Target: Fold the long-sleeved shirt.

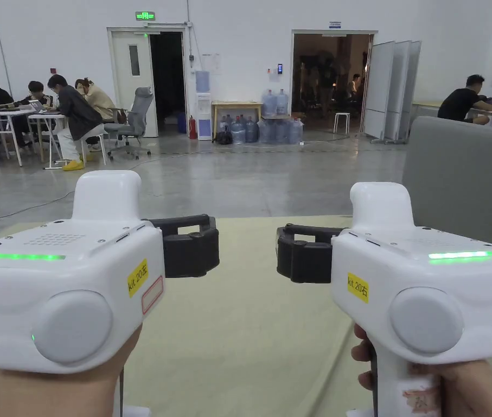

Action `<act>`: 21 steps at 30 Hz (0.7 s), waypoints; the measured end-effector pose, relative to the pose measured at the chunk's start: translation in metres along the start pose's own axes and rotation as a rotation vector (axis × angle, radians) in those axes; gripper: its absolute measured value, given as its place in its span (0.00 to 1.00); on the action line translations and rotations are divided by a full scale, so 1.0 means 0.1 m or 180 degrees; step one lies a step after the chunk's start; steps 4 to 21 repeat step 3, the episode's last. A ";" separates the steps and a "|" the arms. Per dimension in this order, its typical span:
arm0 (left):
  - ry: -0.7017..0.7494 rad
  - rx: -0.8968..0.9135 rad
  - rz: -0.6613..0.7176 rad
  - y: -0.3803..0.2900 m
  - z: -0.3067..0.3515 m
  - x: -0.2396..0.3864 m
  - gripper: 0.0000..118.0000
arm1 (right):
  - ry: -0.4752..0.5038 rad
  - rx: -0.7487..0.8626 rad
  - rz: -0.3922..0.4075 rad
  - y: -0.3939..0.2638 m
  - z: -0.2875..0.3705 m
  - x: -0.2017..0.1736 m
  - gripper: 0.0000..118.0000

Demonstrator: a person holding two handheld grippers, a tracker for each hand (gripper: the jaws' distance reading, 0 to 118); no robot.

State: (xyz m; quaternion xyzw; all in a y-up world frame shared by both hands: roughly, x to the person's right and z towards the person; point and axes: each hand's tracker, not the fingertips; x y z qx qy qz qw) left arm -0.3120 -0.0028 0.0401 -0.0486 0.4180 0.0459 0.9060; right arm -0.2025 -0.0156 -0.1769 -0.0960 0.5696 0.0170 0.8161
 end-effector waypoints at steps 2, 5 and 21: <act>0.0004 0.0009 -0.0020 0.00 0.01 0.02 1.00 | 0.0054 -0.0016 -0.0064 0.01 0.00 0.02 1.00; 0.0002 0.0007 -0.0026 0.01 0.01 0.02 1.00 | 0.0053 -0.0022 -0.0078 0.02 0.00 0.03 1.00; 0.0002 0.0007 -0.0026 0.01 0.01 0.02 1.00 | 0.0053 -0.0022 -0.0078 0.02 0.00 0.03 1.00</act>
